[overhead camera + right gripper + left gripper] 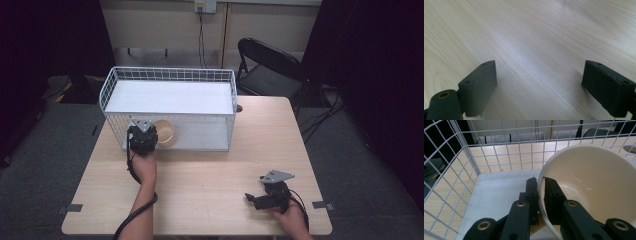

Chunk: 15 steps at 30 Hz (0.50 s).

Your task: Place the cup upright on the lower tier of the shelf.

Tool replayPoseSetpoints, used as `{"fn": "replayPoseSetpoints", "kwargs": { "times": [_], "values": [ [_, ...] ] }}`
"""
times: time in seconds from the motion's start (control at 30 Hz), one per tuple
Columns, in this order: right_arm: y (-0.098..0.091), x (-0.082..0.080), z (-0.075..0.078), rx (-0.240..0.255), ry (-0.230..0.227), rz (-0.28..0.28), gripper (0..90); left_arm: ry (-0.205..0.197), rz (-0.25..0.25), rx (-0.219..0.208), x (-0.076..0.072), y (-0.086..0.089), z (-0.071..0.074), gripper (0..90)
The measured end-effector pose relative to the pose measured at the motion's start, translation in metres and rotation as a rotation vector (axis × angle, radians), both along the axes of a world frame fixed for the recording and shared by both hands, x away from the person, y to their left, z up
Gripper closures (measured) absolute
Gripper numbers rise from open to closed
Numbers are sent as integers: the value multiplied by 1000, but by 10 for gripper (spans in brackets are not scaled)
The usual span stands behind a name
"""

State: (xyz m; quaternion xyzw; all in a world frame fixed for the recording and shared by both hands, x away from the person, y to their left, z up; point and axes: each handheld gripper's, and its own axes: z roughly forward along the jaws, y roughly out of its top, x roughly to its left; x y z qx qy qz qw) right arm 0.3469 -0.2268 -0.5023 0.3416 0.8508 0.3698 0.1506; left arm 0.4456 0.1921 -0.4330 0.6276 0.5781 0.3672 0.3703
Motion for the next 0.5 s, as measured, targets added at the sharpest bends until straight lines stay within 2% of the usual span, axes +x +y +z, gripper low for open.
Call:
{"fn": "replayPoseSetpoints", "kwargs": {
  "times": [0.27, 0.47, 0.5],
  "values": [
    [0, 0, 0, 0, 0, 0, 117, -18, 25, 6, 1, -4, -1, 822],
    [0, 0, 0, -1, 0, 0, 117, -12, 24, 20, 3, -6, -2, 822],
    [0, 0, 0, 0, 0, 0, 117, -11, 32, 9, 3, -7, -3, 822]
  ]
}}
